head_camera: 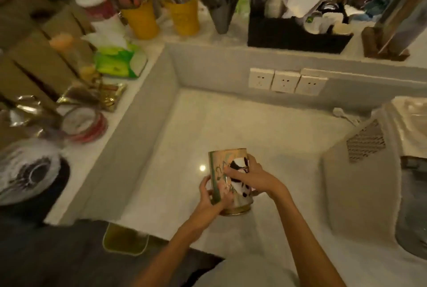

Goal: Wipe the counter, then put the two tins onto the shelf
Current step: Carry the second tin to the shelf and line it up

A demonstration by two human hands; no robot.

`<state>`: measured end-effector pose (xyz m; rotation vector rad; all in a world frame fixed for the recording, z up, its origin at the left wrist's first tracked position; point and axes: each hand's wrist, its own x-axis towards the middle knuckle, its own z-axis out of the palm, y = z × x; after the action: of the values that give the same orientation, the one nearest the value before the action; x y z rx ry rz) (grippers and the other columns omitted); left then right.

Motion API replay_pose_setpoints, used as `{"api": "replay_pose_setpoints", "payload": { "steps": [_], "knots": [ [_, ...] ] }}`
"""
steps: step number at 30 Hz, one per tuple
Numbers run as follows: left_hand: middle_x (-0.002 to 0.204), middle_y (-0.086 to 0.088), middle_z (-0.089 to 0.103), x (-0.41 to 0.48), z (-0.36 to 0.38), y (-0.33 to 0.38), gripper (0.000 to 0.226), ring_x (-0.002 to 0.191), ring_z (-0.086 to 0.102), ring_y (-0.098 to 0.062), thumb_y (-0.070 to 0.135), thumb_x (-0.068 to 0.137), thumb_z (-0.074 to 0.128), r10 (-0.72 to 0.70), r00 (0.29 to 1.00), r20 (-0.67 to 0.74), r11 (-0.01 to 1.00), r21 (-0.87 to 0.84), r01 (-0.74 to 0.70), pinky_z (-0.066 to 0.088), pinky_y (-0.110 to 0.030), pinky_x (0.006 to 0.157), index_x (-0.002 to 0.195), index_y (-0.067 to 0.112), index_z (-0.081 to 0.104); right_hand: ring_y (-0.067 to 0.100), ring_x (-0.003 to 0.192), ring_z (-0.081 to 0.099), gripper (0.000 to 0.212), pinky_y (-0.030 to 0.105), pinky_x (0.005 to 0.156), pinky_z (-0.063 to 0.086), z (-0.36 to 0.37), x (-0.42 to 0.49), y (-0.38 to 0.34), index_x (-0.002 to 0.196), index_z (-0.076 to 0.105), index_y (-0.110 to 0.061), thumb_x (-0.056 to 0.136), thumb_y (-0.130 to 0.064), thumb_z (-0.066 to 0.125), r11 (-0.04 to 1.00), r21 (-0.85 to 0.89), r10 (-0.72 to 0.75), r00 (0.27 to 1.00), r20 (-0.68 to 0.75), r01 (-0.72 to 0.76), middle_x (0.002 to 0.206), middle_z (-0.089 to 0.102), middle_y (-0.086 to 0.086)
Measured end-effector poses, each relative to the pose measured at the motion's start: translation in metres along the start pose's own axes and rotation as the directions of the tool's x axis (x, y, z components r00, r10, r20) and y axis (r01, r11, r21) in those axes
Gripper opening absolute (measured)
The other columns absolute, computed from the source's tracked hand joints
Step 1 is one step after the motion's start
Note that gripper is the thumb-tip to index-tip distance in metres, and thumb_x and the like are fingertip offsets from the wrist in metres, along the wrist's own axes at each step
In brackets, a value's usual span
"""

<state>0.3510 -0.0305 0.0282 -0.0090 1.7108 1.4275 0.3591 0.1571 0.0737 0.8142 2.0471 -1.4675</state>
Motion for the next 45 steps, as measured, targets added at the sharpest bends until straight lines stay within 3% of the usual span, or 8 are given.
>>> {"api": "replay_pose_setpoints", "payload": {
  "steps": [8, 15, 22, 27, 32, 36, 39, 45],
  "knots": [
    [0.130, 0.007, 0.053, -0.202, -0.102, -0.129, 0.091, 0.112, 0.059, -0.009, 0.036, 0.072, 0.075, -0.093, 0.933, -0.347, 0.883, -0.462, -0.083, 0.058, -0.020, 0.074, 0.142, 0.038, 0.018, 0.023, 0.120, 0.056, 0.066, 0.047, 0.101, 0.049, 0.212, -0.066, -0.032, 0.146, 0.030, -0.035, 0.090, -0.067, 0.043, 0.985, -0.144, -0.014, 0.873, 0.487, 0.096, 0.137, 0.055, 0.000],
    [0.136, -0.011, 0.058, -0.372, -0.129, -0.259, 0.094, 0.114, 0.065, -0.033, 0.038, 0.070, 0.085, -0.333, 0.773, -0.540, 0.500, -0.796, -0.341, 0.055, -0.052, 0.092, 0.143, 0.042, 0.027, 0.022, 0.139, 0.041, 0.088, 0.054, 0.112, 0.036, 0.416, -0.144, -0.032, 0.148, 0.031, -0.043, 0.072, -0.087, 0.042, 0.881, -0.370, 0.111, 0.632, 0.767, 0.295, 0.154, 0.041, -0.008],
    [0.128, 0.006, 0.064, -0.567, -0.167, -0.339, 0.077, 0.111, 0.066, -0.007, 0.047, 0.084, 0.068, -0.397, 0.686, -0.610, 0.687, -0.693, -0.218, 0.051, -0.025, 0.095, 0.147, 0.037, 0.025, 0.019, 0.140, 0.035, 0.076, 0.047, 0.112, 0.032, 0.606, -0.250, -0.033, 0.149, 0.018, -0.055, 0.081, -0.068, 0.049, 0.847, -0.199, 0.019, 0.345, 0.939, 0.493, 0.161, 0.027, -0.004],
    [0.130, -0.001, 0.063, -0.678, -0.214, -0.364, 0.060, 0.119, 0.061, -0.018, 0.041, 0.092, 0.058, -0.419, 0.802, -0.425, 0.743, -0.668, 0.034, 0.048, -0.035, 0.102, 0.146, 0.026, 0.037, 0.027, 0.124, 0.061, 0.068, 0.052, 0.104, 0.049, 0.702, -0.303, -0.058, 0.139, 0.031, -0.063, 0.083, -0.051, 0.067, 0.552, -0.238, 0.504, -0.092, 0.859, 0.799, 0.148, 0.047, 0.002],
    [0.129, -0.007, 0.063, -0.745, -0.233, -0.387, 0.092, 0.116, 0.062, -0.025, 0.069, 0.068, 0.065, -0.329, 0.817, -0.474, 0.712, -0.693, -0.115, 0.043, -0.055, 0.105, 0.142, 0.020, 0.042, 0.040, 0.118, 0.063, 0.067, 0.067, 0.100, 0.044, 0.785, -0.341, -0.074, 0.134, 0.052, -0.040, 0.075, -0.032, 0.082, 0.574, -0.337, 0.699, -0.231, 0.677, 0.747, 0.134, 0.063, 0.013],
    [0.133, -0.007, 0.062, -0.781, -0.219, -0.401, 0.106, 0.121, 0.059, -0.026, 0.080, 0.063, 0.060, -0.376, 0.355, -0.856, 0.375, -0.490, -0.787, 0.048, -0.045, 0.102, 0.145, 0.017, 0.039, 0.040, 0.111, 0.067, 0.087, 0.068, 0.094, 0.048, 0.833, -0.370, -0.096, 0.128, 0.056, -0.029, 0.052, -0.050, 0.092, 0.699, -0.326, 0.568, -0.217, 0.794, 0.636, 0.130, 0.064, 0.018],
    [0.151, -0.016, 0.043, -0.782, -0.228, -0.388, 0.109, 0.138, 0.041, -0.037, 0.073, 0.061, 0.070, -0.341, 0.003, -0.940, 0.141, -0.055, -0.988, 0.030, -0.056, 0.114, 0.151, 0.033, 0.024, 0.032, 0.103, 0.072, 0.097, 0.055, 0.084, 0.058, 0.861, -0.422, -0.114, 0.130, 0.054, -0.028, 0.045, -0.059, 0.090, 0.823, -0.348, 0.457, -0.158, 0.875, 0.449, 0.120, 0.073, 0.010],
    [0.130, 0.008, 0.062, -0.830, -0.294, -0.320, 0.108, 0.109, 0.067, -0.008, 0.054, 0.039, 0.089, -0.616, -0.617, -0.490, 0.640, 0.145, -0.754, 0.058, -0.029, 0.083, 0.134, 0.043, 0.038, 0.023, 0.102, 0.066, 0.105, 0.038, 0.082, 0.059, 0.912, -0.585, -0.119, 0.128, 0.046, -0.045, 0.028, -0.071, 0.063, 0.879, -0.186, 0.343, -0.313, 0.886, 0.438, 0.125, 0.061, -0.001]
  ]
}}
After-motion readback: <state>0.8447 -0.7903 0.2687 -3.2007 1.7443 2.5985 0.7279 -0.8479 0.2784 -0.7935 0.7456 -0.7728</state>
